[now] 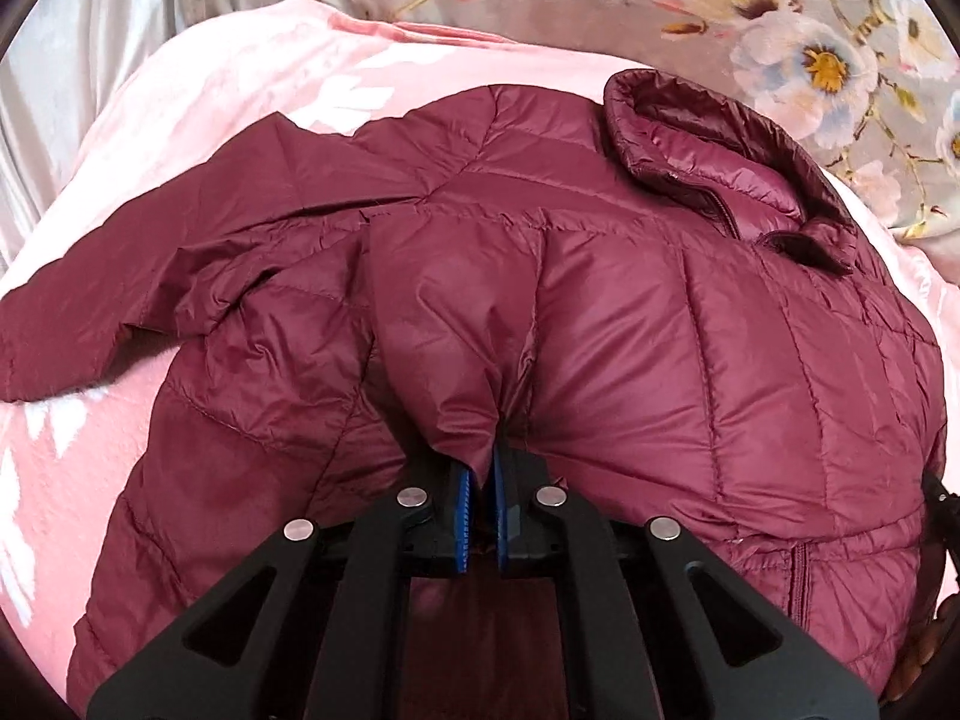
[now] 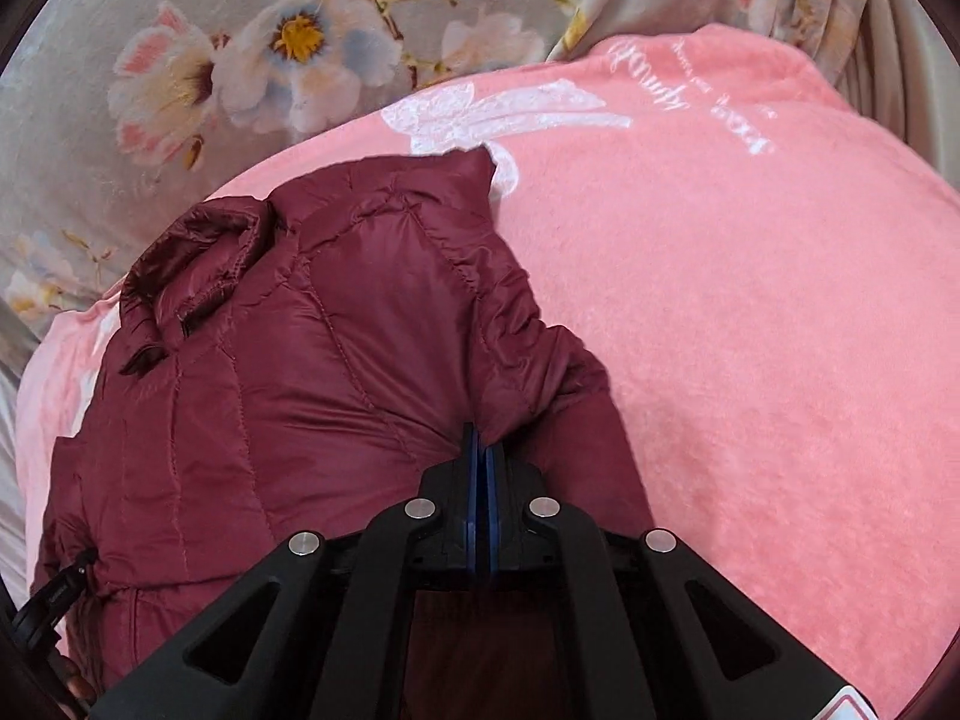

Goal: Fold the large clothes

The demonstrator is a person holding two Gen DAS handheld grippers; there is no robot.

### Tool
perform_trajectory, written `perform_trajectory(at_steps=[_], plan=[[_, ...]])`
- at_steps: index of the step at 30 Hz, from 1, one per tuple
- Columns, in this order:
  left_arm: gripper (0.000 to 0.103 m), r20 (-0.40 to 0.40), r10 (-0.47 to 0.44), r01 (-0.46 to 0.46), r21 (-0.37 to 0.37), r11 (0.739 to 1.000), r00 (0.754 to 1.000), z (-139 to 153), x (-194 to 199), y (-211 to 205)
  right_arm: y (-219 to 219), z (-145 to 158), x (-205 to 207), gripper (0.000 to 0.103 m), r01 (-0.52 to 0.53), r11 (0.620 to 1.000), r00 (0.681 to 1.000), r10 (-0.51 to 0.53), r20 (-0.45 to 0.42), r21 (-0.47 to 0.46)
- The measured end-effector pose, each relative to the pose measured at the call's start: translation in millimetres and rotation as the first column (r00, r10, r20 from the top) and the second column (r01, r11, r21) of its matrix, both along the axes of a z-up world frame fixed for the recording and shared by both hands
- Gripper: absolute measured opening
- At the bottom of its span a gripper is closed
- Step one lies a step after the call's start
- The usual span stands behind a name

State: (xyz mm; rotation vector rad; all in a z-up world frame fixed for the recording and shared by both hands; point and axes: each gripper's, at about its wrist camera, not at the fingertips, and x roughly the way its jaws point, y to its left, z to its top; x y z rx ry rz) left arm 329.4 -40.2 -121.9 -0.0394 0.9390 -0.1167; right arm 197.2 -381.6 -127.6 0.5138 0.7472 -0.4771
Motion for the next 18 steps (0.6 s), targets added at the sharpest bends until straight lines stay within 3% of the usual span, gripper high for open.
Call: perform_trajectory(at_steps=[1,4,5,7,10,12,18], plan=[[0.009,-0.002,-0.002,0.002,-0.002,1.0,1.0,2.6,-3.2,4.0,5.6,5.6,-6.4,0.006,0.013,1.0,1.0,-0.013,0.003,-0.025],[0.034,0.028,0.036,-0.036,0.001,0.999,0.999,22.9,-14.7,22.8,26.3,26.2,-28.6,0.01,0.023,0.992,0.999,-0.017,0.047,-0.124],[0.038,0.055,0.057,-0.057,0.003,0.998,0.997,32.7,-20.1,29.6,36.1,35.0,-32.0,0.01,0.006,0.988,0.997,0.005,0.071,-0.152],[0.038,0.111,0.089,-0.089,-0.012,0.996,0.99,55.6,-25.4,37.8,55.0,47.1,-25.5,0.01,-0.06,0.983,0.993,0.077,0.089,-0.173],[0.038,0.108,0.052,-0.041,-0.099,0.994,0.993,73.2,-16.1,26.0,90.7,53.3,3.2,0.01,-0.201,0.967,0.972,0.217,0.087,-0.158],[0.038,0.083,0.021,-0.013,-0.105,0.994,0.996,66.9,-6.7,9.7,115.8,46.8,26.4,0.008,-0.277,0.951,0.956,0.288,0.062,-0.139],[0.038,-0.03,-0.011,0.01,-0.033,0.999,0.999,10.8,14.3,-22.4,158.6,9.8,65.5,0.006,-0.386,0.917,0.922,0.382,-0.054,-0.097]])
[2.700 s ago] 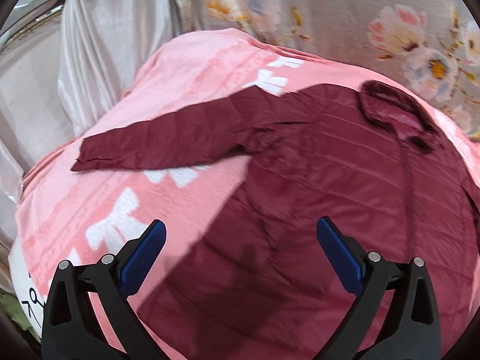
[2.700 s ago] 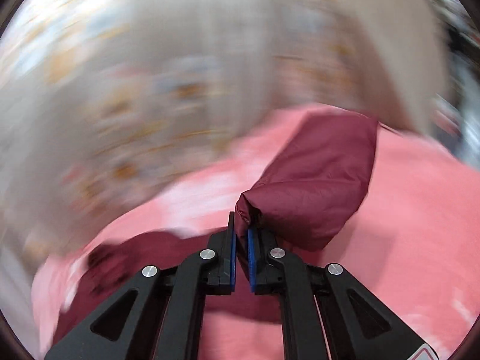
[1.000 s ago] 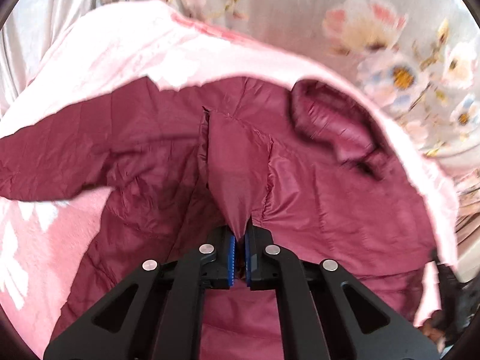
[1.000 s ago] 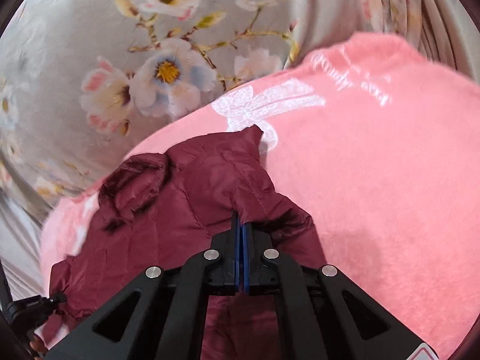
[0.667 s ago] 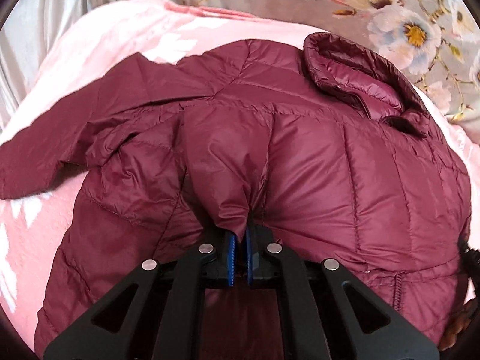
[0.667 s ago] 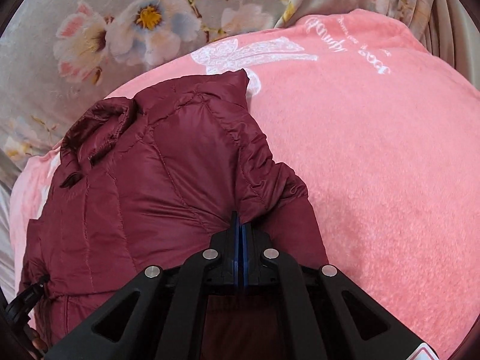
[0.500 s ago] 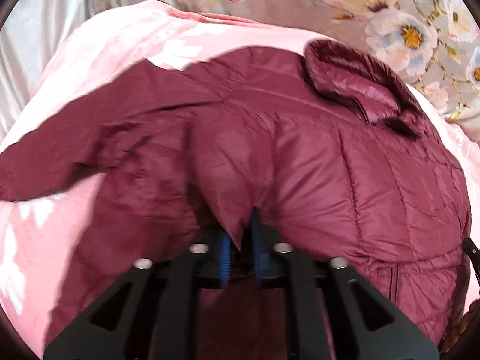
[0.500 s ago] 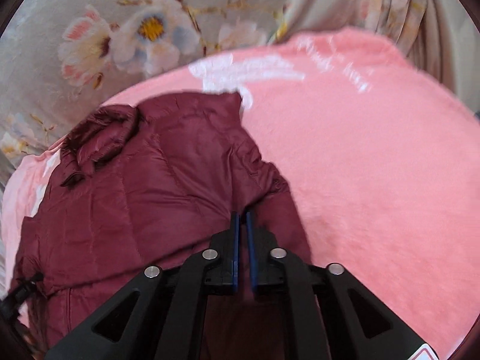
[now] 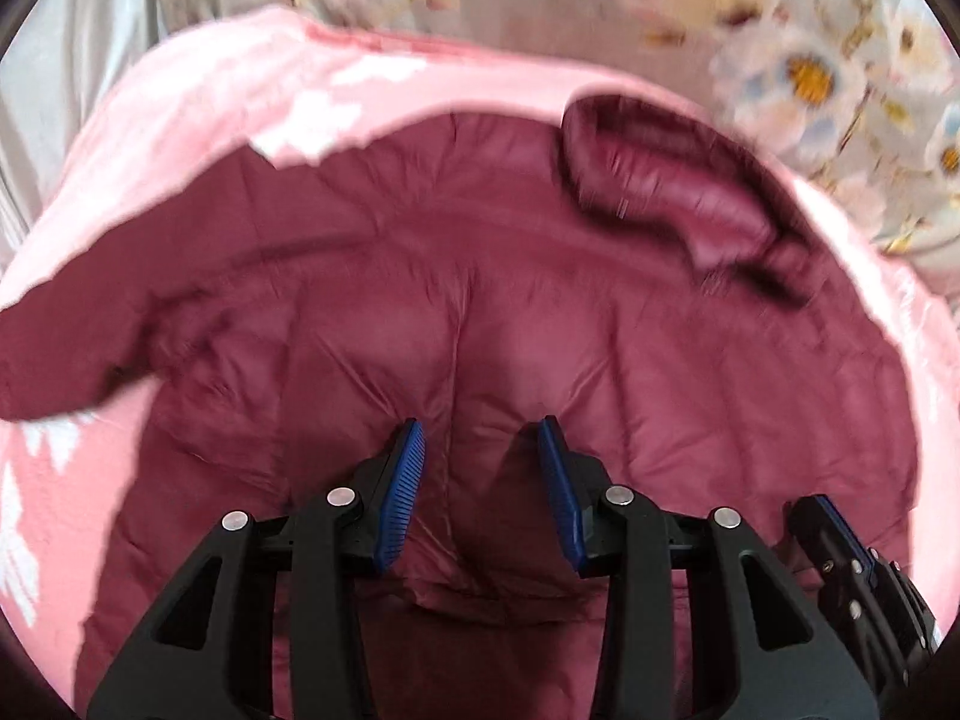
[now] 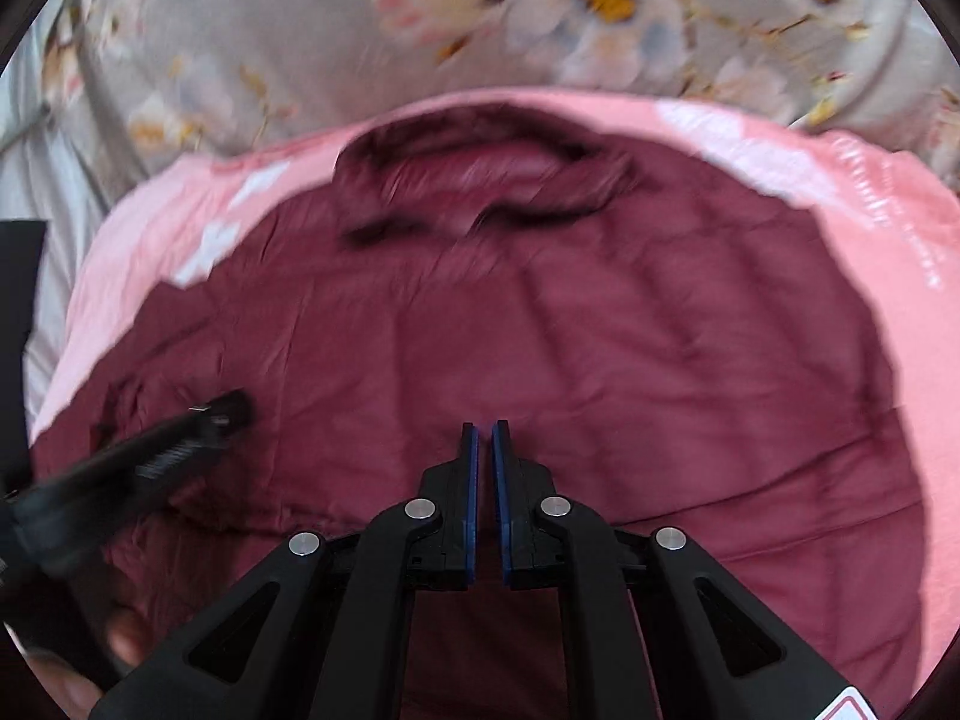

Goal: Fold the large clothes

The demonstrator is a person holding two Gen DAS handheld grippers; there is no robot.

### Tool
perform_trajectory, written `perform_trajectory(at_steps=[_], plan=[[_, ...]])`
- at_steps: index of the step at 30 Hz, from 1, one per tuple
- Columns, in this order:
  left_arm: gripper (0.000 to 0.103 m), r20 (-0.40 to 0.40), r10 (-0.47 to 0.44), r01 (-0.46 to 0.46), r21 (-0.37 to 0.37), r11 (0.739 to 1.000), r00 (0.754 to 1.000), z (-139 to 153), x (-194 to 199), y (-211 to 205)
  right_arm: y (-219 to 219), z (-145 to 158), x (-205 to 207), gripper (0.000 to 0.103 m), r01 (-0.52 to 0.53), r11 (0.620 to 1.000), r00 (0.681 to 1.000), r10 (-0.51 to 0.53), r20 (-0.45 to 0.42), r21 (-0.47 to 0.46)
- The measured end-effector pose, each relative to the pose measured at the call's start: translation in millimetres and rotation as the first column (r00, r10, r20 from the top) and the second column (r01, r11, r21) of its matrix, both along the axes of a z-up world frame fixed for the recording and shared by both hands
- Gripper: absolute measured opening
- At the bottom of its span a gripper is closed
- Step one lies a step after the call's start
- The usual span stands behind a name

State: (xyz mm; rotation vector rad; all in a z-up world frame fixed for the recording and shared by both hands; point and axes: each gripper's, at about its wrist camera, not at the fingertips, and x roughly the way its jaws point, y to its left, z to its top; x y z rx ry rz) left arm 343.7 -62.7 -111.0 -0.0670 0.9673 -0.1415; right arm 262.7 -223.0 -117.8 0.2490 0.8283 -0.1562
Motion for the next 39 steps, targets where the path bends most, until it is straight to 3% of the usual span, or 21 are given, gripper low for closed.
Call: perform_trajectory(at_steps=[10,16,19,20,22,24,27,30,33,35,37,38,39], plan=[[0.039,0.096,0.0,-0.004,0.044,0.999,0.995,-17.7,-10.2,-7.0,11.0,-23.2,5.6,0.005,-0.011,0.999,1.0,0.01,-0.026,-0.034],[0.039,0.098,0.003,-0.002,-0.015,1.0,0.995,-14.7,-9.5,1.9,9.7,-23.8,6.0,0.004,-0.012,0.999,1.0,0.011,-0.024,-0.034],[0.039,0.1,0.072,-0.063,-0.086,0.994,0.992,4.1,-21.1,37.5,7.3,-23.2,4.5,0.004,-0.012,1.0,1.0,0.011,-0.019,-0.016],[0.042,0.107,0.104,-0.092,-0.117,0.989,0.989,13.2,-26.6,57.7,7.5,-21.4,3.9,0.004,-0.01,1.0,1.0,0.009,-0.018,-0.017],[0.06,0.123,0.187,-0.169,-0.141,0.976,0.975,28.2,-34.7,99.9,14.8,-12.5,1.1,0.006,-0.001,0.998,1.0,0.0,-0.008,-0.057],[0.071,0.136,0.295,-0.274,-0.154,0.949,0.946,38.7,-40.1,150.2,25.0,0.9,-1.6,0.007,-0.008,0.999,1.0,0.009,0.026,-0.035],[0.071,0.098,0.485,-0.469,-0.148,0.871,0.869,39.6,-40.8,237.4,49.3,12.6,0.8,0.007,-0.058,0.998,0.997,0.059,0.042,-0.032],[0.071,0.009,0.669,-0.656,-0.186,0.732,0.743,23.8,-45.1,332.7,72.7,-2.0,9.0,0.007,-0.103,0.992,0.995,0.102,-0.012,-0.07],[0.071,-0.061,0.756,-0.748,-0.216,0.627,0.651,6.4,-50.2,390.9,73.0,-13.0,11.9,0.006,-0.089,0.993,0.996,0.086,-0.039,-0.078],[0.071,-0.117,0.78,-0.779,-0.246,0.577,0.615,-9.5,-50.3,419.3,69.5,-12.9,10.7,0.005,-0.077,0.995,0.997,0.074,-0.038,-0.067],[0.07,-0.128,0.78,-0.775,-0.291,0.561,0.613,-17.2,-48.9,430.0,67.7,-11.2,6.6,0.004,-0.062,0.996,0.998,0.059,-0.036,-0.072],[0.064,-0.111,0.785,-0.776,-0.283,0.563,0.61,-16.6,-48.6,430.3,68.4,-9.4,3.4,0.004,-0.056,0.996,0.998,0.053,-0.033,-0.074],[0.049,-0.102,0.78,-0.771,-0.273,0.575,0.618,-14.5,-43.5,428.4,68.5,-6.5,-1.7,0.004,-0.049,0.996,0.999,0.047,-0.026,-0.073]])
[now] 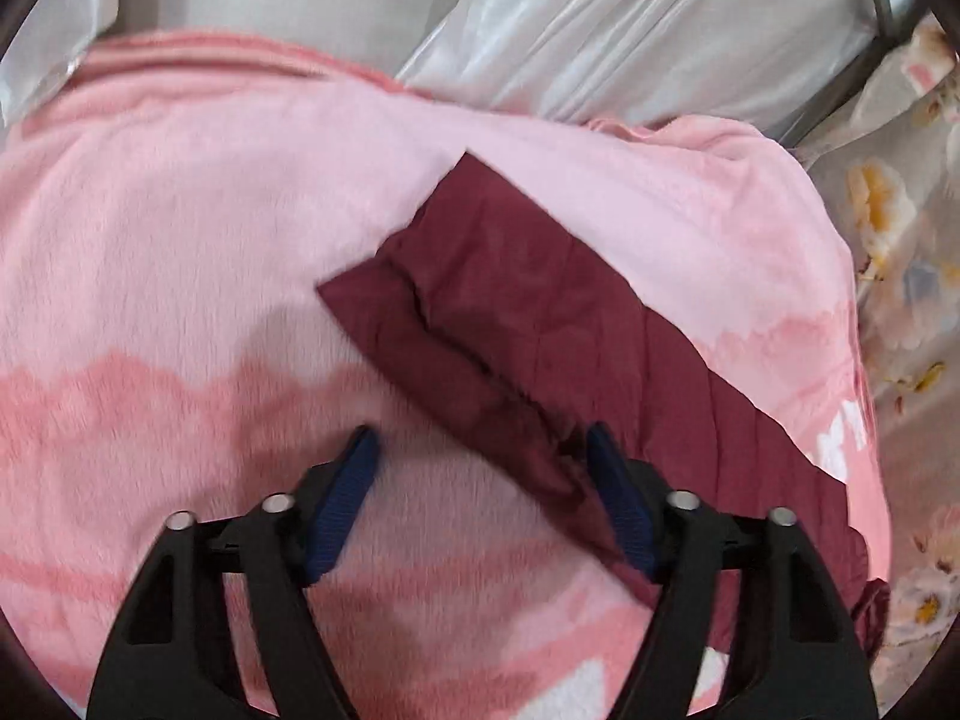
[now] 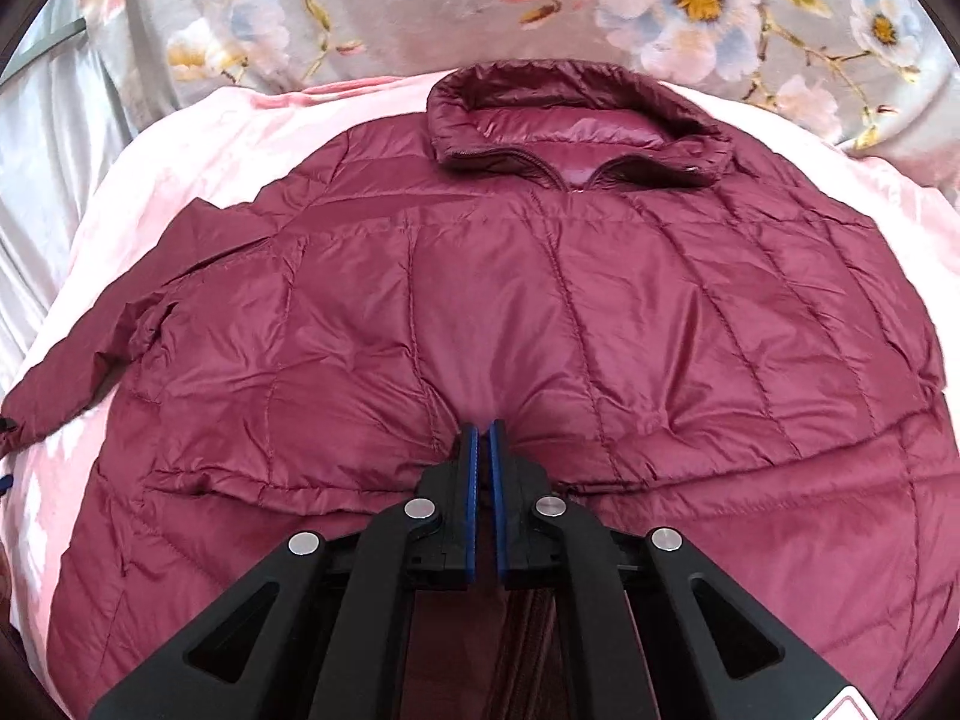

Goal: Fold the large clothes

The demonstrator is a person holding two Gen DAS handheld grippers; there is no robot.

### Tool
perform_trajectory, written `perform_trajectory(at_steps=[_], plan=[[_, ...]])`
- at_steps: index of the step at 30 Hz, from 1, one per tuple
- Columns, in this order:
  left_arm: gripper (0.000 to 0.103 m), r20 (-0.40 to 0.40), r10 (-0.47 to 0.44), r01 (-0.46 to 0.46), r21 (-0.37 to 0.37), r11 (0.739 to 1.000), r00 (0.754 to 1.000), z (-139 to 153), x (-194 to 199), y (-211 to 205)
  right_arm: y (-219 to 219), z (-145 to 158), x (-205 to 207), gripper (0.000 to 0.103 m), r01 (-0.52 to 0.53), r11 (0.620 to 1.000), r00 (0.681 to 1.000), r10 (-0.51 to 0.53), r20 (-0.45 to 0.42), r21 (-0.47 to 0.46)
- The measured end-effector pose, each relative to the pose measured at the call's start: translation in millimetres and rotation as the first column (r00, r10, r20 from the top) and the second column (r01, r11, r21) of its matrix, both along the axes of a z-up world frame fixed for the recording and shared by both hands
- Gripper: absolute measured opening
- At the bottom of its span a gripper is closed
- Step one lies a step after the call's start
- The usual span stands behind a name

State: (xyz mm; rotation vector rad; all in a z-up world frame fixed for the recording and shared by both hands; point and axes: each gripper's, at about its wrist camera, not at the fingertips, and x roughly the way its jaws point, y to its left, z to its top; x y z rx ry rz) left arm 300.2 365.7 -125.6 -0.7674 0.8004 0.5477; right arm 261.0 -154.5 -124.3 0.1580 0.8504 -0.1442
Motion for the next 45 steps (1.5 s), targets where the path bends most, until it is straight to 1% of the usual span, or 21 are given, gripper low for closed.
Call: perform_trajectory(at_steps=[1,2,3,6,9,11,13,17,19,20,21,22,24,26,27,29,32,33,37,40,45], plan=[[0.036,0.007,-0.02,0.02,-0.009,1.0,1.0,0.0,5.2,0.4,2.5,3.0,-5.7,0.005,0.004,1.0,1.0,-0.004,0.008,0.002],[0.007,0.02,-0.048,0.049,-0.032,0.998,0.999,1.8,10.5,0.3,2.7,7.1,-12.9,0.005,0.006,1.0,1.0,-0.006,0.02,0.007],[0.003,0.038,-0.073,0.075,-0.054,0.996,0.997,5.2,14.4,-2.4,3.3,11.7,-21.7,0.005,0.006,1.0,0.999,-0.006,0.034,0.012],[0.002,0.095,-0.142,0.141,0.022,0.99,0.985,42.4,28.2,-33.7,3.1,20.8,-45.1,0.005,0.012,1.0,0.998,-0.012,0.06,0.015],[0.001,0.179,-0.294,0.276,0.117,0.954,0.939,94.8,41.2,-97.0,-3.0,25.1,-69.5,0.005,0.023,0.999,0.997,-0.025,0.069,0.025],[0.001,0.239,-0.421,0.386,0.182,0.905,0.875,130.6,42.2,-152.3,-10.1,26.7,-87.0,0.005,0.038,0.999,0.997,-0.04,0.073,0.031],[0.001,0.285,-0.554,0.505,0.231,0.832,0.782,160.9,40.8,-217.0,-16.8,27.2,-101.5,0.005,0.05,0.998,0.996,-0.053,0.071,0.035],[0.004,0.294,-0.735,0.685,0.269,0.677,0.61,179.8,30.0,-335.6,-27.9,27.3,-128.3,0.006,0.075,0.997,0.995,-0.076,0.067,0.009],[0.019,0.264,-0.807,0.774,0.241,0.586,0.528,166.2,28.2,-393.6,-35.0,26.4,-139.5,0.007,0.088,0.996,0.994,-0.088,0.066,-0.004],[0.052,0.253,-0.836,0.817,0.206,0.538,0.487,154.5,25.2,-417.3,-37.6,26.0,-142.9,0.009,0.092,0.996,0.994,-0.091,0.065,-0.01],[0.073,0.245,-0.855,0.848,0.169,0.503,0.458,143.2,21.5,-437.2,-42.1,25.1,-146.0,0.011,0.098,0.995,0.993,-0.097,0.064,-0.022],[0.073,0.243,-0.868,0.872,0.13,0.472,0.433,127.7,14.0,-458.9,-45.2,24.7,-147.3,0.016,0.105,0.994,0.993,-0.103,0.064,-0.03],[0.073,0.226,-0.89,0.895,0.122,0.429,0.396,112.9,-2.2,-480.2,-54.9,24.5,-150.1,0.025,0.126,0.991,0.99,-0.123,0.069,-0.044],[0.073,0.215,-0.902,0.903,0.137,0.407,0.374,107.6,-13.3,-483.0,-64.5,26.0,-150.9,0.036,0.143,0.989,0.987,-0.14,0.078,-0.037],[0.073,0.214,-0.901,0.9,0.144,0.412,0.378,108.8,-16.3,-479.2,-68.6,27.1,-150.9,0.038,0.148,0.989,0.986,-0.144,0.083,-0.032],[0.074,0.244,-0.874,0.878,0.135,0.46,0.421,111.0,-16.4,-451.7,-80.4,31.1,-145.0,0.043,0.157,0.988,0.983,-0.156,0.094,-0.004],[0.076,0.286,-0.788,0.805,0.084,0.587,0.545,109.6,3.0,-396.9,-93.6,37.1,-124.4,0.045,0.143,0.986,0.983,-0.151,0.101,0.085],[0.076,0.284,-0.75,0.769,0.063,0.636,0.597,106.0,9.2,-374.7,-96.2,39.1,-116.8,0.045,0.137,0.983,0.983,-0.15,0.107,0.119],[0.076,0.255,-0.624,0.649,-0.016,0.761,0.738,85.0,33.4,-309.3,-93.0,43.0,-64.0,0.046,0.104,0.973,0.986,-0.128,0.104,0.208],[0.076,0.226,-0.545,0.571,-0.062,0.819,0.807,64.3,41.0,-266.6,-86.5,36.4,-30.3,0.047,0.118,0.97,0.986,-0.139,0.088,0.214],[0.075,0.194,-0.499,0.523,-0.096,0.847,0.845,40.5,41.6,-233.5,-82.6,12.2,11.3,0.043,0.157,0.961,0.986,-0.164,0.014,0.227]])
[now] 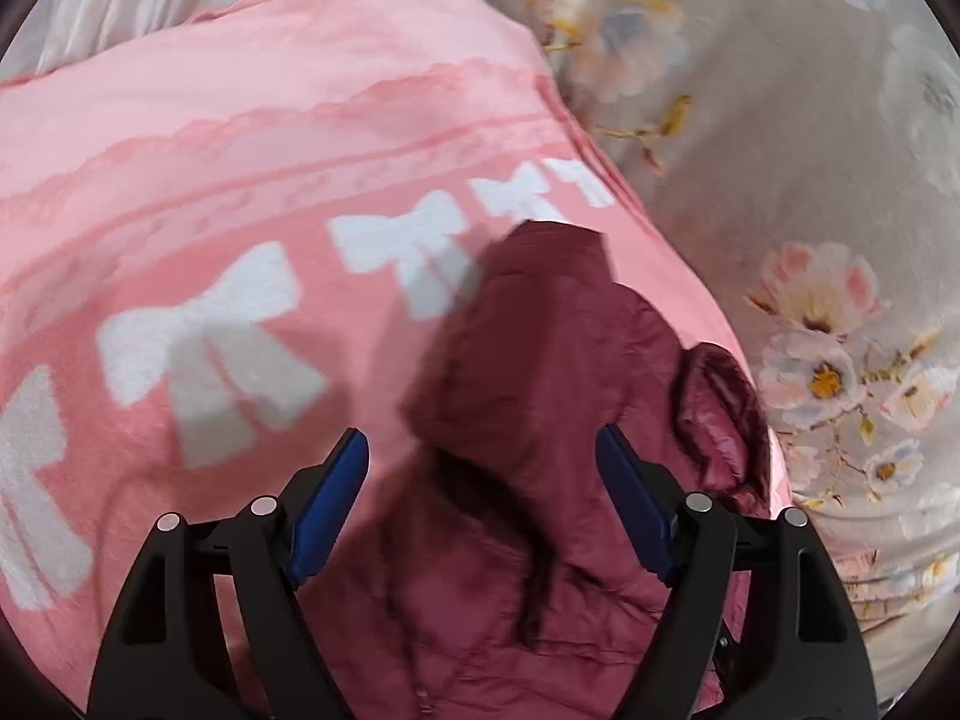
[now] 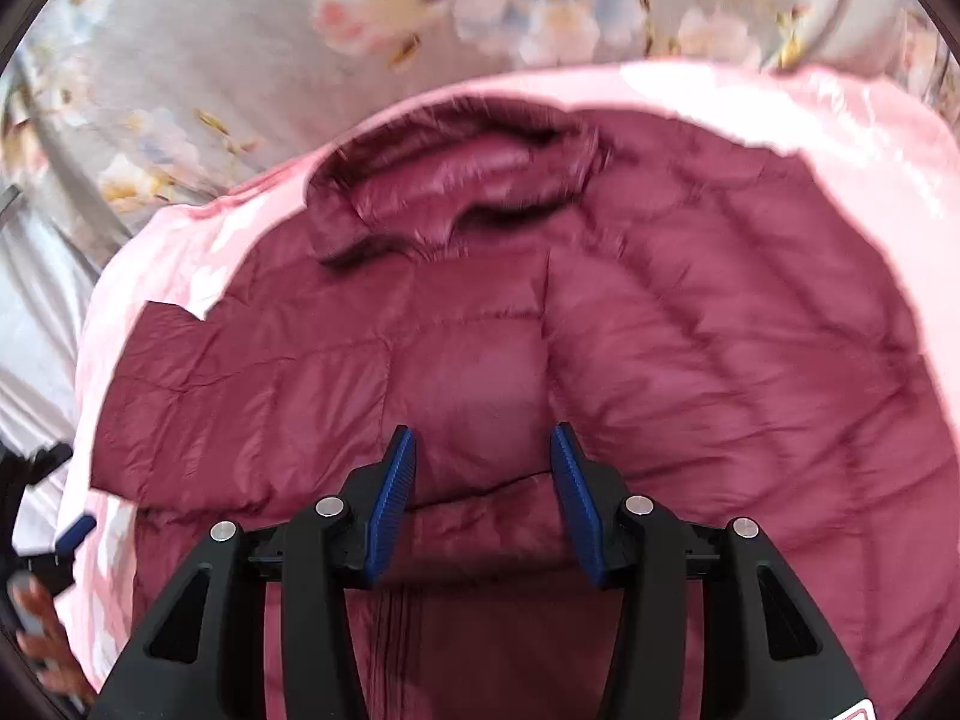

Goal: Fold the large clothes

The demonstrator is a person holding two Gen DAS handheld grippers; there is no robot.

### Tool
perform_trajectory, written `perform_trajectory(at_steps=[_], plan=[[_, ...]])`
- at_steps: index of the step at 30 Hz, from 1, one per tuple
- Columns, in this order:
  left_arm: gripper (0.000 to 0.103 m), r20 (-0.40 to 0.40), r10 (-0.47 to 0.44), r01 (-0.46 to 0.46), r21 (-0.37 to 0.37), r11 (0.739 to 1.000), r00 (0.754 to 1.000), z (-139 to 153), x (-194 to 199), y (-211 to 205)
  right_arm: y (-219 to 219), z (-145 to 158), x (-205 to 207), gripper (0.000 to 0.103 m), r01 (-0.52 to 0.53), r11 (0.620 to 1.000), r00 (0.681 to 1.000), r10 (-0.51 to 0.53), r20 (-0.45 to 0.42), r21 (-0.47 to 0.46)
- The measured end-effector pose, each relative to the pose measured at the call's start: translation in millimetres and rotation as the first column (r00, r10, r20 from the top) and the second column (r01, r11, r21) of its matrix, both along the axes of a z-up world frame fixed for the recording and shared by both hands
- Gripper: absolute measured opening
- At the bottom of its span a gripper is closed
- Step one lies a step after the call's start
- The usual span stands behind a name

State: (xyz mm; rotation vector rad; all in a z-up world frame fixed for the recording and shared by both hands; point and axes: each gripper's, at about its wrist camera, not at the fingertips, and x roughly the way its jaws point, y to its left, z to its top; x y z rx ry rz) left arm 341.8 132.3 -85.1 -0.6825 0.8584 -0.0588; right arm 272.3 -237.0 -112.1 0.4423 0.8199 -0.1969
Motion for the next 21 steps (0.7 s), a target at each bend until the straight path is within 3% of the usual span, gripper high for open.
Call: perform_trajectory(at_steps=[1,2,4,7,12,17,21], plan=[[0.075,-0.005,0.0,-0.001,-0.011,1.0,1.0,-3.1,1.0,3.1,-0.7,-3.7,4.4,0.015,-0.005,1.0,1.0,0.005,0.002,0.025],[0.075,-0.01,-0.001,0.0,-0.02,1.0,1.0,-5.8,2.2,5.2,-2.8,-2.4,6.7,0.003,-0.018,0.999,1.0,0.017,0.008,0.048],[0.075,-0.013,-0.011,0.01,-0.042,0.999,1.0,-7.2,4.9,8.3,-10.6,19.7,-0.8,0.002,0.007,0.999,0.997,-0.011,0.081,0.052],[0.075,-0.006,-0.025,0.024,-0.062,0.998,1.0,-5.3,7.6,7.3,-25.6,67.3,-20.5,0.002,0.063,0.997,0.981,-0.056,0.187,-0.033],[0.075,-0.028,-0.075,0.072,-0.102,0.992,0.997,-8.9,24.5,-17.5,-47.9,89.8,-42.7,0.002,0.153,0.97,0.975,-0.117,0.191,-0.187],[0.069,-0.057,-0.121,0.121,-0.008,0.993,0.991,-15.5,45.7,-60.0,-65.6,50.4,-38.8,0.002,0.166,0.968,0.985,-0.151,0.087,-0.191],[0.061,-0.103,-0.107,0.127,0.211,0.969,0.989,-30.1,59.7,-87.2,-68.7,20.3,-43.5,0.002,0.147,0.976,0.989,-0.145,0.021,-0.164]])
